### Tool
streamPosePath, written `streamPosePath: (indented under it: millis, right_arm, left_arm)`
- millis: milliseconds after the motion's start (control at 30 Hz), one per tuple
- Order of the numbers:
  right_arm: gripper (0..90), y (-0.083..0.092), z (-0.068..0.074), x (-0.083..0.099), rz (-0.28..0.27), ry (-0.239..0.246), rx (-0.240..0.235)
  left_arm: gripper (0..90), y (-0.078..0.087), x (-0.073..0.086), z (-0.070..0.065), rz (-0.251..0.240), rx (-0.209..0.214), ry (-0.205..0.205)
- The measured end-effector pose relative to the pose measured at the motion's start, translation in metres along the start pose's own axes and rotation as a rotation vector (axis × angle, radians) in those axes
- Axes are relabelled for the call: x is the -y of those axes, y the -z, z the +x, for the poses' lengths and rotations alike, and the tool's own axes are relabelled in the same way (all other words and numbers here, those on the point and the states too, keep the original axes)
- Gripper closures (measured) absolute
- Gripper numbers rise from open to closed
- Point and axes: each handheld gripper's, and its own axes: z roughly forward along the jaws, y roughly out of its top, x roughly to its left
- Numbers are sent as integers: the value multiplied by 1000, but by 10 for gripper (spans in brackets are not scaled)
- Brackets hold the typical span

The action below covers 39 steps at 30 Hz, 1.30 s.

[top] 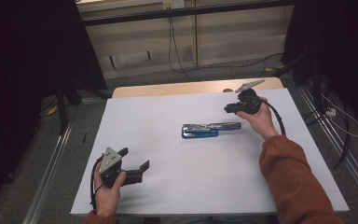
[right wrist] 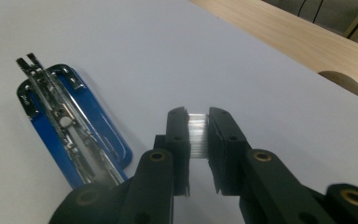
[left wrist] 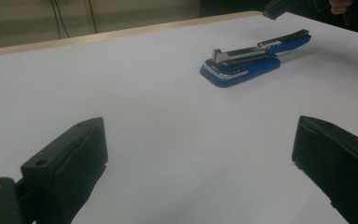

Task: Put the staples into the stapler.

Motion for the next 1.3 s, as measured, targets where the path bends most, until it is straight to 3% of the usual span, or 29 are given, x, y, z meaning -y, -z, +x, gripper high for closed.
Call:
streamPosePath:
  millis: [533,1300]
  right_arm:
    - [792,-1,25,-6,-40,52,-75]
    - [792,-7,59,-23,-31,139,-174]
  left_arm:
    - [36,1,0,0,-5,1,-2]
    - [34,0,0,-1,-2,-1,7]
